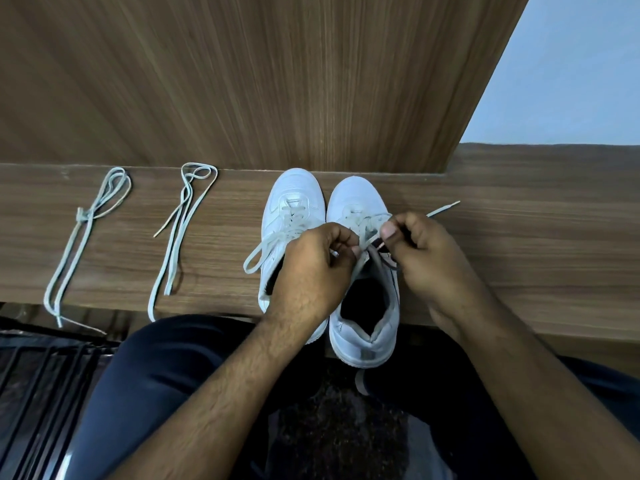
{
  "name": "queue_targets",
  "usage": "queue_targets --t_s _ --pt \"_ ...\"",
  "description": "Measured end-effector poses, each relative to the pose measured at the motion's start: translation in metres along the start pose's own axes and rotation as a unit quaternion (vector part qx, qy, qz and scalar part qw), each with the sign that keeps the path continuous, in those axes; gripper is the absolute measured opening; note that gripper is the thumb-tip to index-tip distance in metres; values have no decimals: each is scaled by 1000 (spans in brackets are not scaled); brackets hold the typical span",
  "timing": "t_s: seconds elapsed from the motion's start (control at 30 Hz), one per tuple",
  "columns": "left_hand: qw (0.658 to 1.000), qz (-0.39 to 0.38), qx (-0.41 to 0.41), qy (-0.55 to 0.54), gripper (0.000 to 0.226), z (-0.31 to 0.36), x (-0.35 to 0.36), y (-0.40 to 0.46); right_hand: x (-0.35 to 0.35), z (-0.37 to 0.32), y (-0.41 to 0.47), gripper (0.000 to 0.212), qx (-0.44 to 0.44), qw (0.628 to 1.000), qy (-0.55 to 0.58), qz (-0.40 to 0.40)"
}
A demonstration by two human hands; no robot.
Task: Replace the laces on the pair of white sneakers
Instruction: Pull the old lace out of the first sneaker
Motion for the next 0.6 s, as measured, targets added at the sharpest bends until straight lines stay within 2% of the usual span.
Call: queue_targets --t_s 0.1,0.2,0.33,0.43,0.47,0.53,0.6 --pt "999 -14 13 33 14 3 3 -2 1 -5 1 17 16 991 132 -4" --pt "995 -26 66 63 13 10 4 -6 -5 -18 -1 13 23 969 245 10" --pt "990 -37 82 110 24 14 8 -8 -22 -35 -4 39 -9 981 189 50" --pt "988 7 102 118 17 18 5 -6 -29 -30 -5 35 28 957 283 57" --pt "992 19 95 77 17 19 2 -6 -32 -27 -5 30 39 946 313 67" --pt "995 38 35 -88 32 14 -4 -3 -47 -19 -1 26 45 946 300 116" --pt "961 70 -46 -264 45 6 -16 1 -59 -12 1 25 47 942 291 161"
Point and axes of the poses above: each hand's wrist, its own y-axis towards the middle knuckle, its own x-axis out of the palm, z = x × y, the point moved 8 cm from there along y, towards the middle knuckle, and after that the axes turned 5 degrees about -y, right-handed, at the moved point
